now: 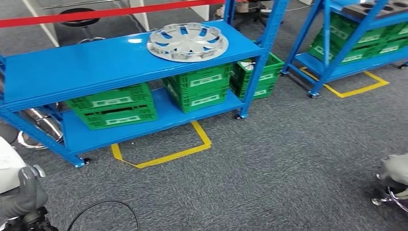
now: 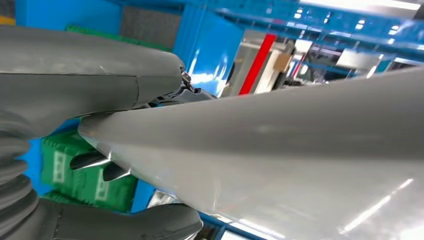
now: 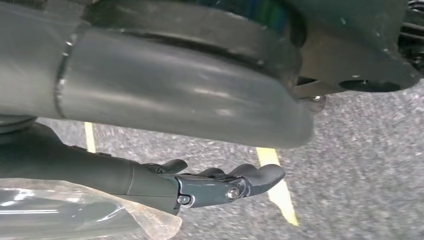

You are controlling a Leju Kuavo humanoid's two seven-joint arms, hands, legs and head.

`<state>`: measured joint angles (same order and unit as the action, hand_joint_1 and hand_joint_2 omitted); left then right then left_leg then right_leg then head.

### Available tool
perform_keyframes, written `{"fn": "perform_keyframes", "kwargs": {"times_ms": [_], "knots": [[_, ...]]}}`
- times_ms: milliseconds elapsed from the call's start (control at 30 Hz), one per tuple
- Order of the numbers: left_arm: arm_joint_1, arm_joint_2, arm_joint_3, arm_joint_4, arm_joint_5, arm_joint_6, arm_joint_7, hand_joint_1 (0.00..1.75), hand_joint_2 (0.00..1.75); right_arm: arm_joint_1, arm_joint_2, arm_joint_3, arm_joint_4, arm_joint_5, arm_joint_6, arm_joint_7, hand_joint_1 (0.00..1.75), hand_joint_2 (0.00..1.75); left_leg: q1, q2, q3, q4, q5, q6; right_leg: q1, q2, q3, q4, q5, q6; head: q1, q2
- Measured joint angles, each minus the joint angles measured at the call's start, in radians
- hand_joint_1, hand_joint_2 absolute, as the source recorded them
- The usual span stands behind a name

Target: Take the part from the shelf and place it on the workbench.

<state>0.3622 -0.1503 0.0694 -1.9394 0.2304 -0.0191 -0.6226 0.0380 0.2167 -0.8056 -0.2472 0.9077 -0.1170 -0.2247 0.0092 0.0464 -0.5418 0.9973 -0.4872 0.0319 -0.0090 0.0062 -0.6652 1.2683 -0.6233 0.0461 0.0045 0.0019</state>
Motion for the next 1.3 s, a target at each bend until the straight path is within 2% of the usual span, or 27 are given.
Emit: {"fn": "perform_keyframes", "kwargs": {"times_ms": [33,100,167,200,267,333,400,433,467,500,533,567,600,633,700,767,833,900,967,1000,1033,1067,1133,1167,1200,1267,1300], "knots": [[0.000,-0.002,0.002,0.000,0.000,-0.001,0.001,1.75,1.75,0.001,0.000,-0.001,-0.001,0.000,0.001,0.000,0.00,0.00,-0.001,0.012,0.000,0.000,0.000,0.000,0.000,-0.006,0.029,-0.049,0.031,-0.002,0.000,0.000],[0.000,-0.005,0.006,0.000,-0.001,-0.001,0.002,1.75,1.75,0.000,0.000,-0.004,-0.002,0.001,0.001,-0.001,0.00,0.00,-0.005,0.033,0.003,0.001,0.000,-0.003,0.005,-0.051,0.112,-0.198,0.087,-0.009,0.000,0.000],[0.000,-0.006,0.008,0.000,-0.001,-0.001,0.003,1.75,1.75,-0.004,0.000,-0.006,-0.005,0.002,0.002,-0.003,0.00,0.00,-0.010,0.051,0.006,0.003,0.000,-0.012,0.011,-0.083,0.152,-0.281,0.104,-0.021,-0.001,0.000],[-0.001,-0.007,0.009,0.000,-0.001,-0.001,0.003,1.75,1.75,-0.005,0.000,-0.008,-0.006,0.002,0.002,-0.003,0.00,0.00,-0.011,0.060,0.007,0.003,0.001,-0.017,0.014,-0.081,0.151,-0.288,0.103,-0.026,-0.002,0.000],[-0.002,-0.008,0.011,0.000,-0.001,-0.002,0.003,1.75,1.75,-0.001,0.000,-0.009,-0.006,0.002,0.002,-0.003,0.00,0.00,-0.009,0.069,0.009,0.004,-0.001,-0.029,0.012,-0.059,0.149,-0.291,0.112,-0.038,-0.002,0.000],[-0.001,-0.008,0.012,0.000,-0.002,-0.002,0.003,1.75,1.75,0.001,0.000,-0.010,-0.007,0.002,0.002,-0.003,0.00,0.00,-0.005,0.028,-0.005,0.045,-0.037,-0.041,0.007,-0.039,0.150,-0.295,0.123,-0.050,-0.004,0.000],[0.001,-0.008,0.013,0.000,-0.002,-0.002,0.003,1.75,1.75,-0.001,0.001,-0.011,-0.009,0.002,0.002,-0.003,0.00,0.00,-0.001,-0.023,-0.051,0.165,-0.110,-0.049,0.005,-0.017,0.147,-0.295,0.131,-0.059,-0.008,0.000],[0.001,-0.008,0.014,0.000,-0.002,-0.002,0.003,1.75,1.75,-0.002,0.001,-0.012,-0.009,0.002,0.002,-0.003,0.00,0.00,0.000,-0.033,-0.077,0.232,-0.140,-0.051,0.005,-0.003,0.144,-0.294,0.133,-0.060,-0.008,0.000],[0.002,-0.008,0.015,0.000,-0.002,-0.002,0.003,1.75,1.75,-0.001,0.002,-0.013,-0.009,0.002,0.002,-0.003,0.00,0.00,0.000,-0.036,-0.095,0.278,-0.152,-0.052,0.005,0.011,0.142,-0.293,0.134,-0.061,-0.008,0.000],[0.002,-0.008,0.016,-0.001,-0.002,-0.002,0.003,1.75,1.75,0.000,0.002,-0.013,-0.009,0.002,0.002,-0.003,0.00,0.00,0.000,-0.037,-0.097,0.287,-0.142,-0.052,0.006,0.026,0.141,-0.291,0.134,-0.061,-0.008,0.000],[0.002,-0.008,0.016,-0.001,-0.002,-0.002,0.004,1.75,1.75,0.001,0.002,-0.014,-0.009,0.002,0.002,-0.003,0.00,0.00,0.001,-0.039,-0.083,0.256,-0.114,-0.051,0.005,0.041,0.141,-0.289,0.134,-0.060,-0.008,0.000],[0.001,-0.008,0.017,-0.001,-0.004,-0.004,0.005,1.75,1.75,0.001,0.003,-0.014,-0.009,0.002,0.002,-0.003,0.00,0.00,0.003,-0.049,-0.057,0.195,-0.074,-0.050,0.005,0.056,0.141,-0.286,0.134,-0.059,-0.009,0.000],[0.001,-0.008,0.017,-0.001,-0.008,-0.007,0.008,1.75,1.75,0.001,0.004,-0.016,-0.009,-0.001,0.001,-0.003,0.00,0.00,0.005,-0.072,-0.028,0.128,-0.041,-0.047,0.006,0.070,0.140,-0.283,0.133,-0.057,-0.008,0.000],[0.001,-0.008,0.016,-0.001,-0.014,-0.011,0.012,1.75,1.75,0.000,0.005,-0.017,-0.010,-0.004,0.001,-0.005,0.00,0.00,0.008,-0.094,-0.004,0.069,-0.021,-0.044,0.007,0.084,0.137,-0.278,0.132,-0.052,-0.008,0.000],[-0.001,-0.010,0.011,-0.001,-0.027,-0.016,0.024,1.75,1.75,0.001,0.008,-0.025,-0.014,-0.014,0.001,-0.009,0.00,0.00,0.009,-0.121,0.012,0.021,-0.015,-0.037,0.005,0.106,0.123,-0.272,0.134,-0.039,-0.008,0.000],[-0.007,-0.012,0.001,-0.001,-0.036,-0.017,0.031,1.75,1.75,0.008,0.010,-0.036,-0.020,-0.023,0.003,-0.012,0.00,0.00,0.008,-0.103,0.009,0.014,-0.013,-0.026,0.001,0.123,0.105,-0.271,0.138,-0.024,-0.008,0.000],[-0.013,-0.014,-0.011,-0.001,-0.044,-0.014,0.037,1.75,1.75,0.016,0.012,-0.048,-0.028,-0.027,0.011,-0.005,0.00,0.00,0.010,-0.078,0.010,0.005,-0.007,-0.011,0.002,0.089,0.082,-0.240,0.115,-0.014,-0.004,0.000],[-0.016,-0.013,-0.026,0.000,-0.054,-0.003,0.041,1.75,1.75,0.018,0.017,-0.060,-0.041,-0.022,0.027,0.019,0.00,0.00,0.008,-0.049,0.008,0.001,-0.005,-0.002,0.003,0.029,0.029,-0.132,0.050,-0.006,0.002,0.000],[-0.018,-0.011,-0.042,0.002,-0.063,0.014,0.041,1.75,1.75,0.020,0.026,-0.073,-0.056,-0.009,0.041,0.044,0.00,0.00,0.005,-0.017,0.007,0.002,-0.006,0.000,0.001,0.005,-0.030,-0.008,-0.002,0.001,0.005,0.000],[-0.020,-0.010,-0.051,0.003,-0.067,0.021,0.041,1.75,1.75,0.022,0.031,-0.079,-0.062,-0.003,0.045,0.051,0.00,0.00,0.004,-0.002,0.007,0.002,-0.006,0.000,0.000,0.001,-0.039,0.013,-0.002,0.002,0.005,0.000],[-0.020,-0.009,-0.059,0.004,-0.068,0.027,0.041,1.75,1.75,0.023,0.035,-0.085,-0.068,0.004,0.048,0.055,0.00,0.00,0.004,0.011,0.007,0.002,-0.007,0.000,-0.001,-0.003,-0.026,-0.006,0.016,0.003,0.005,0.000],[-0.021,-0.007,-0.066,0.004,-0.069,0.031,0.041,1.75,1.75,0.024,0.039,-0.091,-0.073,0.009,0.049,0.054,0.00,0.00,0.004,0.024,0.008,0.002,-0.008,-0.002,-0.001,-0.012,0.006,-0.062,0.047,0.002,0.005,0.000],[-0.020,-0.004,-0.074,0.004,-0.065,0.035,0.040,1.75,1.75,0.021,0.043,-0.102,-0.081,0.015,0.050,0.045,0.00,0.00,0.000,0.045,0.012,0.003,-0.012,-0.008,0.002,-0.055,0.088,-0.205,0.102,-0.006,0.005,0.000],[-0.019,-0.002,-0.076,0.004,-0.063,0.034,0.040,1.75,1.75,0.018,0.045,-0.109,-0.084,0.017,0.048,0.039,0.00,0.00,-0.002,0.054,0.014,0.005,-0.013,-0.013,0.004,-0.070,0.114,-0.251,0.116,-0.011,0.004,0.000],[-0.019,-0.001,-0.078,0.004,-0.061,0.033,0.040,1.75,1.75,0.015,0.047,-0.116,-0.085,0.018,0.047,0.035,0.00,0.00,-0.005,0.063,0.015,0.005,-0.014,-0.018,0.006,-0.078,0.125,-0.273,0.121,-0.016,0.003,0.000],[-0.020,0.002,-0.086,0.004,-0.060,0.029,0.040,1.75,1.75,0.012,0.049,-0.131,-0.087,0.019,0.045,0.030,0.00,0.00,-0.005,0.078,0.019,0.004,-0.014,-0.029,0.008,-0.058,0.120,-0.275,0.124,-0.027,0.001,0.000],[-0.022,0.004,-0.090,0.005,-0.060,0.027,0.040,1.75,1.75,0.012,0.050,-0.138,-0.087,0.019,0.044,0.029,0.00,0.00,-0.003,0.068,0.020,0.007,-0.020,-0.036,0.006,-0.049,0.120,-0.278,0.126,-0.032,0.000,0.000]]}}
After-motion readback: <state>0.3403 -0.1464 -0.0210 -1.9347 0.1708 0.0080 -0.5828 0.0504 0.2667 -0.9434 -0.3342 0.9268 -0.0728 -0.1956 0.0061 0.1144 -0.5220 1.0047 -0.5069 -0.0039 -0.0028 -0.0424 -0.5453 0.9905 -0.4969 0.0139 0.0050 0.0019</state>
